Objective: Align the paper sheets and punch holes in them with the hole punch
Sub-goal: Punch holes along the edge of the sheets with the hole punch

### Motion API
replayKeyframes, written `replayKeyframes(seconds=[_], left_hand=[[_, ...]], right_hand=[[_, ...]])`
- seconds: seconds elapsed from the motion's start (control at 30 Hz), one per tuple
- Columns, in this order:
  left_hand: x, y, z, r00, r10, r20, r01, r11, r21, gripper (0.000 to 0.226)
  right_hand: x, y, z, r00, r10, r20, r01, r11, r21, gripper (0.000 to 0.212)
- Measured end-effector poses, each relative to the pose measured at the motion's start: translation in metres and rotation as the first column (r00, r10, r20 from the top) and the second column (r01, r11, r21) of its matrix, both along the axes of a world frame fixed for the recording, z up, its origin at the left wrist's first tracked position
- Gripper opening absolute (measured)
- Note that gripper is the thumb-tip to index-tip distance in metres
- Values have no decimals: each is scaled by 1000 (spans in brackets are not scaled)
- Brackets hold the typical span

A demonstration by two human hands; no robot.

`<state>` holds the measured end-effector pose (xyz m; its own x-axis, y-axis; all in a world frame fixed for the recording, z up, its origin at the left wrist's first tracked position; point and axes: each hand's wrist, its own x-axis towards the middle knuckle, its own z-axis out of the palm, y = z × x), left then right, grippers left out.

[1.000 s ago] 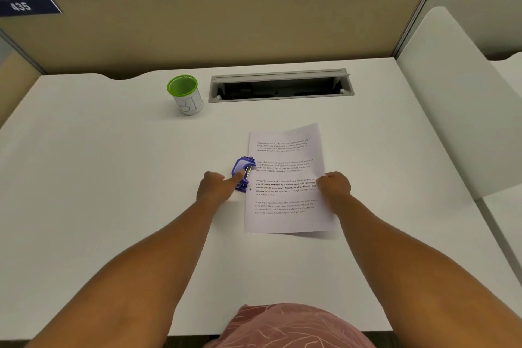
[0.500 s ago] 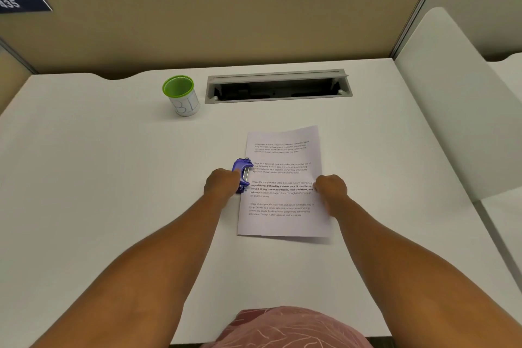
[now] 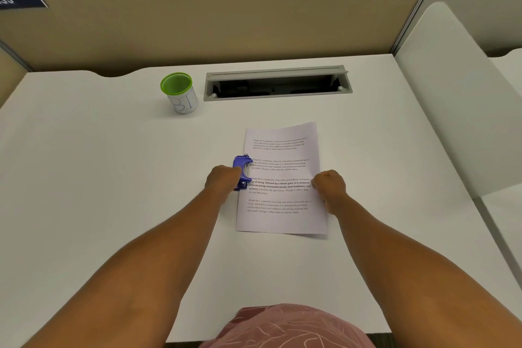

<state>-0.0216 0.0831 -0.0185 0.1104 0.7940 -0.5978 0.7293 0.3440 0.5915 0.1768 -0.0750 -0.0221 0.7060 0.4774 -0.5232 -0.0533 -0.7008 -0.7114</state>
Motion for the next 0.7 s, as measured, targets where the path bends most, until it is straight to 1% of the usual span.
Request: replayKeyframes(seconds=[0.13,0.27,0.33,0.57,0.63,0.7], left_hand=[[-2,5,-2,999,41,29,-40,999,-13,38],[-5,10,-6,998,66,21,-66,998,-6,48],[-6,11,-7,999,50,4,-50,999,-1,48],[-3,17,-8,999,-33,-36,33,999,4,43],[-4,18,-11,1000,-9,-21,10,1000,23,43],[-3,16,-9,1000,-5,-5,6,998,63,36]], right_hand=[[2,0,0,1000,4,-12,-4,1000,5,31],[4,0,-2,999,14,-30,-14,1000,6,18],[5,1,-3,999,24,-47,-23,1000,16,12],[6,2,-5,997,-15,-82,16,1000,20,11],[6,3,-4,997,-14,-76,15,1000,12,10],[7,3,-4,997,-14,-79,15,1000,12,11]])
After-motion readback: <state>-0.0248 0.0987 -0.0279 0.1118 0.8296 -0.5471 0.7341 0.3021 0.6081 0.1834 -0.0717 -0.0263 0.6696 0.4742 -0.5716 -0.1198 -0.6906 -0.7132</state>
